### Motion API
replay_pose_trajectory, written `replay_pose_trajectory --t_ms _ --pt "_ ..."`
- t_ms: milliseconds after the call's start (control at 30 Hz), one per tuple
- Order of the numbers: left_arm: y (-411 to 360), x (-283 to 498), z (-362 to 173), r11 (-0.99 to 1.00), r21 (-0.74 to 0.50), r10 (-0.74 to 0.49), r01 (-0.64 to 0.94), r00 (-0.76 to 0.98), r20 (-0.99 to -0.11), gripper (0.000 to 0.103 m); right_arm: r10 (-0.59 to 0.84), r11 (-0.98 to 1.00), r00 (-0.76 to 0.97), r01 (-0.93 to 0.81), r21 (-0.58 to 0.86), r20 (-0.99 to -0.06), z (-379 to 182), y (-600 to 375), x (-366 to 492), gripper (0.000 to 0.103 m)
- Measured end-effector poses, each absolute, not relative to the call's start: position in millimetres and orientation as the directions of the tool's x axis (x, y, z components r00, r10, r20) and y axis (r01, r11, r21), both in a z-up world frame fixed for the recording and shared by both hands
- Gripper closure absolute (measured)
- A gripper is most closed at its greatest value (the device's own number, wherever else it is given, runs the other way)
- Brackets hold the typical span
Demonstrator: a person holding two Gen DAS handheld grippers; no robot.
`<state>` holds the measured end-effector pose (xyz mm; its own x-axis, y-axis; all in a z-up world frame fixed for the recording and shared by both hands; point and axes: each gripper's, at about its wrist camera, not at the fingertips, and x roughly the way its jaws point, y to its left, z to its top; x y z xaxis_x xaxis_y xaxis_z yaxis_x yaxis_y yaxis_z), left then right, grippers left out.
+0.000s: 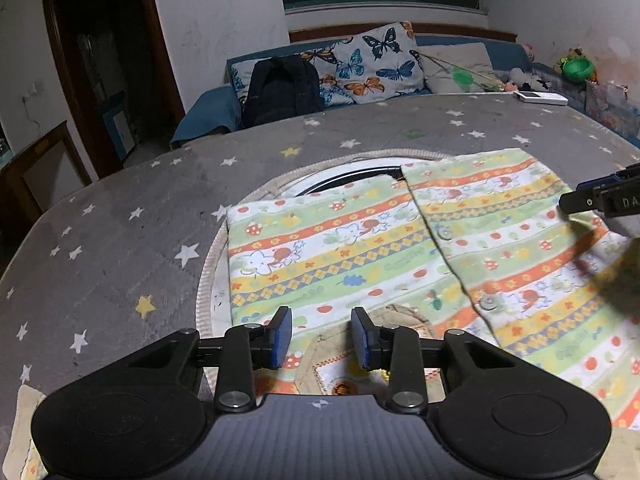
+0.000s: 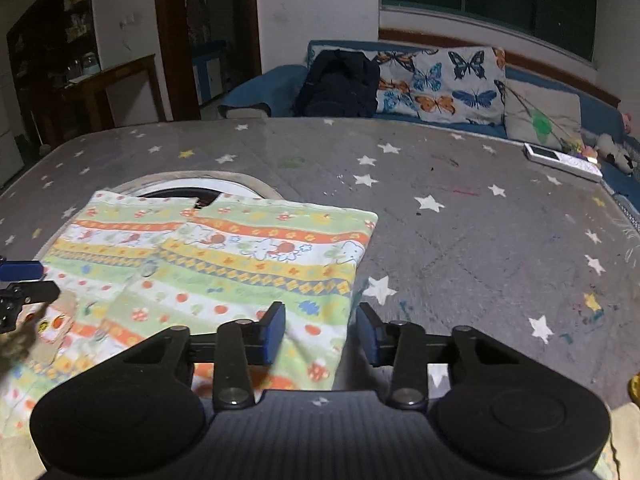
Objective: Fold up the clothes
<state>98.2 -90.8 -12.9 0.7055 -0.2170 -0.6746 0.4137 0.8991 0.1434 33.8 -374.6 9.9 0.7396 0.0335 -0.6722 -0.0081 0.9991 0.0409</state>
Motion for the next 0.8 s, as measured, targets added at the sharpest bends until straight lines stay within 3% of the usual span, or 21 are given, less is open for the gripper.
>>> replay_pose_trajectory --t_ms 267,433,600,800 --pt "-94 101 -16 0.895 0.203 -0.178 0.397 0.735 -0.654 0.072 0.033 0.999 0.745 -0.031 0.014 -0.666 4 -365 47 0.095" --pt "-89 107 -17 0.910 0.198 -0.158 0.364 0.746 -0.647 0.073 0.028 0.999 0.753 -0.035 0.002 -0.657 2 -362 55 0.095" --pt "-87 109 -17 0.918 0.202 -0.140 0.342 0.754 -0.642 0.072 0.023 0.999 0.756 -0.040 -0.011 -0.654 1 -361 49 0.085" --pt "-92 84 -11 0.899 0.231 -0.161 0.371 0.772 -0.614 0.071 0.038 0.995 0.762 -0.092 -0.050 -0.646 2 -355 18 0.085"
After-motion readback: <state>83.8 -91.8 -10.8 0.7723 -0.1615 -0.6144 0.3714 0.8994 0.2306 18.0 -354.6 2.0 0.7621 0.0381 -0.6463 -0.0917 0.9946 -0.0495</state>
